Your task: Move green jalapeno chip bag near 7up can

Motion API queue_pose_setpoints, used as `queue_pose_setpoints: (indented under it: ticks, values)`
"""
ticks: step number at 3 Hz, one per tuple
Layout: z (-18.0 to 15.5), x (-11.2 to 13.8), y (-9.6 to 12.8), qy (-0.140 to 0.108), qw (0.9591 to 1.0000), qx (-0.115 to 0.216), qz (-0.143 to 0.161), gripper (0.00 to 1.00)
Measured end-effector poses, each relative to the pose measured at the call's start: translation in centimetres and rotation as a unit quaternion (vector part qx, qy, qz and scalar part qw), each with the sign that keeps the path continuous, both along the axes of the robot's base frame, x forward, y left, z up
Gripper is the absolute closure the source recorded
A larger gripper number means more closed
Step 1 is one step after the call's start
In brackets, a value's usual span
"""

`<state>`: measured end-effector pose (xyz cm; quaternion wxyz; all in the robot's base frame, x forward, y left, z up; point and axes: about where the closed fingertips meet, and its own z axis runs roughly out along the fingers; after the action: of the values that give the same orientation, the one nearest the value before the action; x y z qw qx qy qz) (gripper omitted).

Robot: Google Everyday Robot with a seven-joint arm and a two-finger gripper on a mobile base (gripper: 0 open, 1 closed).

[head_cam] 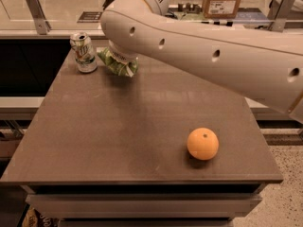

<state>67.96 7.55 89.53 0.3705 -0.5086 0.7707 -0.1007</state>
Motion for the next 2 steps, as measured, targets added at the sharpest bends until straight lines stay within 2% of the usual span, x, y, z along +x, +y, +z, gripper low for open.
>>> queue_pose_setpoints:
  ticks: [1,2]
  values:
    - [-1.03,0.16,0.61,-0.011,0.9998,-0.012,-0.010,1.00]
    - [-0.93,0.18,0.53,-0.013,0.9998,-0.012,-0.012,0.81]
